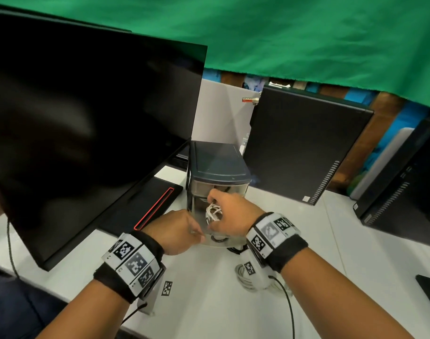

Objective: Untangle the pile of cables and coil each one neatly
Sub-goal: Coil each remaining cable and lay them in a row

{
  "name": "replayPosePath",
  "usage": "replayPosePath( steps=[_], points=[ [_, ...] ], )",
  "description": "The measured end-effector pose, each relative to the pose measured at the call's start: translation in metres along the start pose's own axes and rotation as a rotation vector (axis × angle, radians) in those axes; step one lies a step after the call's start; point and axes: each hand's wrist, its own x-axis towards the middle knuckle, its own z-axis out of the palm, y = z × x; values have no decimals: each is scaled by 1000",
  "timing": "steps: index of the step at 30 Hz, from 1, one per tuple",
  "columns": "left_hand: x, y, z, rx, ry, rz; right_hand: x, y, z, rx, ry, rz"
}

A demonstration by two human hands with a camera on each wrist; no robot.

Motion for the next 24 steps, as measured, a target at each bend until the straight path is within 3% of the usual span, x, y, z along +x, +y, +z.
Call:
replayPosePath(
  steps=[7,11,16,21,24],
  points=[
    [2,-1,1,-6,20,-2,-14,10,14,-99,166,-42],
    [2,-1,2,-27,42,-3,-21,10,17,-164,301,24],
    [2,3,5,-24,36,-12,-17,6,9,-108,156,105],
    [1,6,7,-35,44,-7,-8,2,5,-159,234,70],
    [1,6,7,-17,30,-18,-13,2,13,-117,157,57]
  ],
)
